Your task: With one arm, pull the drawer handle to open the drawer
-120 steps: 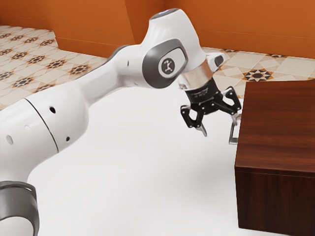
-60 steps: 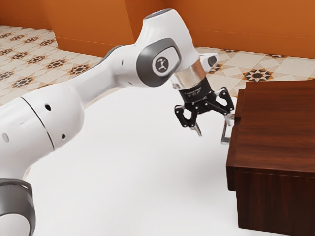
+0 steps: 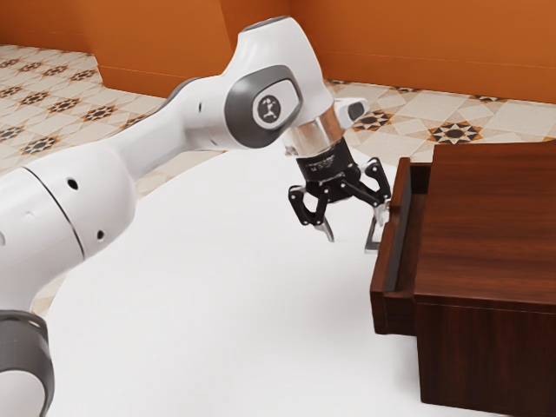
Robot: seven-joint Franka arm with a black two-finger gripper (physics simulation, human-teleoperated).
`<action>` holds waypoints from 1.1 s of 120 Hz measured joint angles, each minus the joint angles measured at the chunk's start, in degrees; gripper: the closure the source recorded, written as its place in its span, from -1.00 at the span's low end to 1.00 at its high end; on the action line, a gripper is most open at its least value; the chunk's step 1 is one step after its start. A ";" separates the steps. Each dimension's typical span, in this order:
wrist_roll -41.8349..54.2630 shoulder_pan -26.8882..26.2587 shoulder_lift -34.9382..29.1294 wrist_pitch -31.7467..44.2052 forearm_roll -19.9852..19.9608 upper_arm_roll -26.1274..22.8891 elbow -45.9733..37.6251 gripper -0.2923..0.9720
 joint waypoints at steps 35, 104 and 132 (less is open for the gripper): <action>2.28 1.10 -0.83 -1.43 -0.06 1.04 -1.09 -0.34; 7.17 1.45 -3.05 -3.76 0.08 4.92 -4.04 -0.33; 9.34 1.89 -4.20 -4.27 0.11 6.29 -5.63 -0.33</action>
